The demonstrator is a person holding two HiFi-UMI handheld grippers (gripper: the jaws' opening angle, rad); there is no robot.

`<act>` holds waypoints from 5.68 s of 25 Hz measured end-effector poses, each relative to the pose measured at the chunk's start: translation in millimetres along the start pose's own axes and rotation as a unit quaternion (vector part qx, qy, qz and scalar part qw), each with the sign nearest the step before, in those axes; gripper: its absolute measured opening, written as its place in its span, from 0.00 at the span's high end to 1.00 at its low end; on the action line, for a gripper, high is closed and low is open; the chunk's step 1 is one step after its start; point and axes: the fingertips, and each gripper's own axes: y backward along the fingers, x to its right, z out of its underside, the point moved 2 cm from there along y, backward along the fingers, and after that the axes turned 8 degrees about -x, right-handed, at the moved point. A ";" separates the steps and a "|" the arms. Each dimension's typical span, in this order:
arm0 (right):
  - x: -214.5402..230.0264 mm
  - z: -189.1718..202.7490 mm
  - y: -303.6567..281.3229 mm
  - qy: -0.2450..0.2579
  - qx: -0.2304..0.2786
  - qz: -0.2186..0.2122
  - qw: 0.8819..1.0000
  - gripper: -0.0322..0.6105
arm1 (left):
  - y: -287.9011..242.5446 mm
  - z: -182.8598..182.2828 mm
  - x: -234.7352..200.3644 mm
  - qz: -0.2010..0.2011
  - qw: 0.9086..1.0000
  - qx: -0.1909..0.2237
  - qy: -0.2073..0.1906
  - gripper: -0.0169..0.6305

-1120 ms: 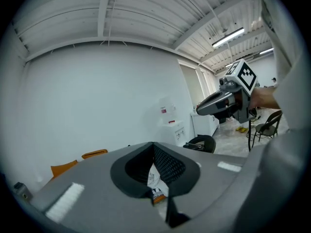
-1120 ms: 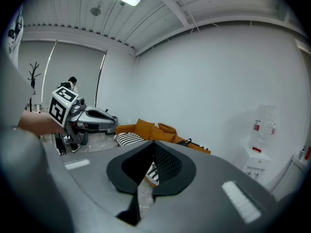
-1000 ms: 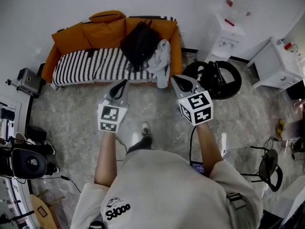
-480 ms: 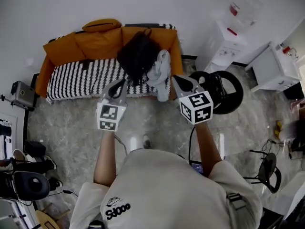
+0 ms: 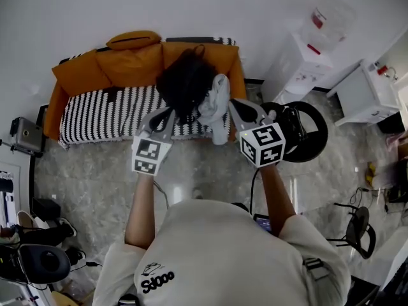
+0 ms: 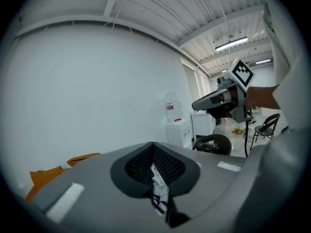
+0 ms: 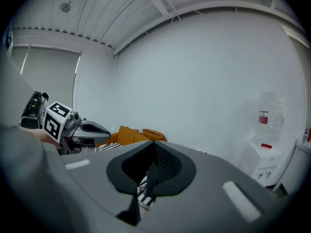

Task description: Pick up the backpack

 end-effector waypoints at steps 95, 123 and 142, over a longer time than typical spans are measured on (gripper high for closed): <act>307.0 82.5 -631.6 -0.130 -0.291 -0.173 0.932 0.66 | -603.5 224.4 -264.7 -0.064 0.930 -0.337 0.131 0.55; 292.5 85.8 -638.7 -0.155 -0.261 -0.160 0.939 0.90 | -617.3 232.9 -273.7 -0.028 0.943 -0.307 0.127 0.66; 209.4 48.8 -562.2 -0.167 -0.232 -0.132 0.949 0.94 | -510.3 175.8 -281.7 -0.110 0.951 -0.204 0.205 0.89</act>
